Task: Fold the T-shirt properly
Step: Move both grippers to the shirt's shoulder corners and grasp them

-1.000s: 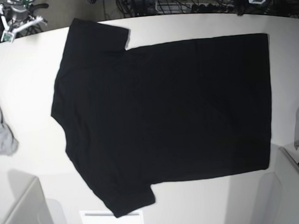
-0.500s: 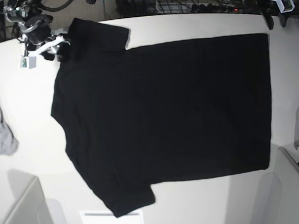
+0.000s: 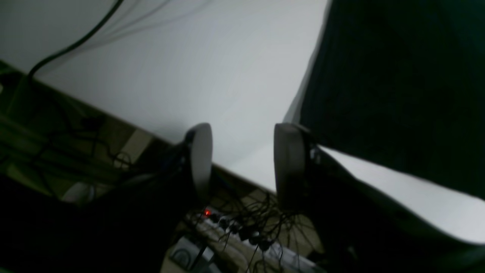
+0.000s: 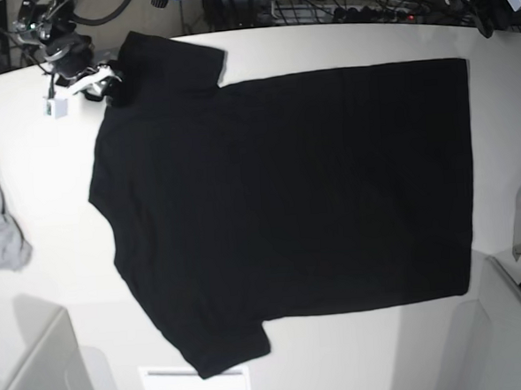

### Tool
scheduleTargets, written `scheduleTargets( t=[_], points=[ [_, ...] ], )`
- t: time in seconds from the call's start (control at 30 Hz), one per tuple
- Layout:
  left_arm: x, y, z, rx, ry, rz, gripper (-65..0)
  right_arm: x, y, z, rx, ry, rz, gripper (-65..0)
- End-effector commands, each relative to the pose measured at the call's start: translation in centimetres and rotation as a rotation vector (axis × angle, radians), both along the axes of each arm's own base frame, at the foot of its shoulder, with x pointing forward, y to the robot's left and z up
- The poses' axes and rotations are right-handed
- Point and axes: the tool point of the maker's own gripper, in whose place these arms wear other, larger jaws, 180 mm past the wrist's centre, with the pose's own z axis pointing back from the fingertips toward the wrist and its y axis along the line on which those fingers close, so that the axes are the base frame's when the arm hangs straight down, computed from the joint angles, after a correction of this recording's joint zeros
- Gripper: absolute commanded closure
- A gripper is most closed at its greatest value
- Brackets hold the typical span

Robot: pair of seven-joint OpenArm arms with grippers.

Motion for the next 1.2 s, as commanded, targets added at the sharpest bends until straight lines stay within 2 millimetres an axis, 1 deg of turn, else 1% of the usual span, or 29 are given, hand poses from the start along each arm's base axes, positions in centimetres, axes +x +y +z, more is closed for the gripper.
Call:
scheduleTargets(
  t=[0.0,0.1,0.17,0.2,0.27,0.3,0.37,0.4,0.53,0.57,0.67,0.73,0.83,1.03,1.17],
  points=[
    [0.5,-0.1,0.8,0.009,-0.030,-0.018,-26.7,-1.7,0.9,-1.1,0.001,0.086,0.062,-33.8],
    [1.2,-0.1,0.6,0.004,-0.048,-0.010,-26.7,-2.5,3.4,-1.3,0.030,0.096,0.181,-33.3],
    [1.6,0.0,0.4,-0.001,-0.061,-0.002,-26.7,-2.5,3.8,-1.5,0.038,0.093,0.183,-33.0],
    [1.9,0.0,0.2,-0.006,-0.063,0.001,-26.7,-2.6,3.8,-1.6,0.040,0.097,0.180,-31.5],
    [2.4,-0.3,-0.7,-0.040,-0.032,0.000,-26.7,-2.9,3.6,-2.0,0.046,0.109,0.169,-23.3],
    [2.6,-0.5,-1.1,-0.058,-0.015,-0.001,-26.7,-3.0,3.5,-2.1,0.046,0.112,0.171,-17.9],
    [3.2,-0.7,-1.9,-0.091,0.018,-0.001,-26.7,-3.1,3.5,-2.4,0.051,0.119,0.172,-5.1],
    [3.4,-0.8,-2.3,-0.104,0.029,0.001,-26.7,-3.2,3.5,-2.4,0.052,0.120,0.170,0.0],
    [3.9,-1.5,-3.0,-0.138,0.026,0.018,-26.7,-3.2,3.5,-2.5,0.053,0.124,0.165,0.0],
    [4.3,-1.6,-3.0,-0.142,0.016,0.018,-26.7,-3.2,3.5,-2.5,0.053,0.124,0.165,0.0],
    [4.8,-1.6,-3.7,-0.159,0.010,0.033,-26.7,-3.1,3.4,-2.3,0.049,0.116,0.170,0.0],
    [4.9,-2.0,-4.9,-0.196,0.052,0.036,-26.7,-3.0,3.4,-2.3,0.048,0.115,0.170,0.0],
    [5.2,-2.2,-6.0,-0.237,0.096,0.043,-26.7,-3.0,3.5,-2.3,0.048,0.114,0.172,0.0],
    [6.3,-2.6,-6.1,-0.249,0.074,0.037,-26.3,-3.0,3.5,-2.3,0.048,0.114,0.173,0.0],
    [6.5,-3.0,-6.3,-0.261,0.067,0.045,-25.8,-3.1,3.5,-2.3,0.048,0.114,0.176,0.0]
  ],
)
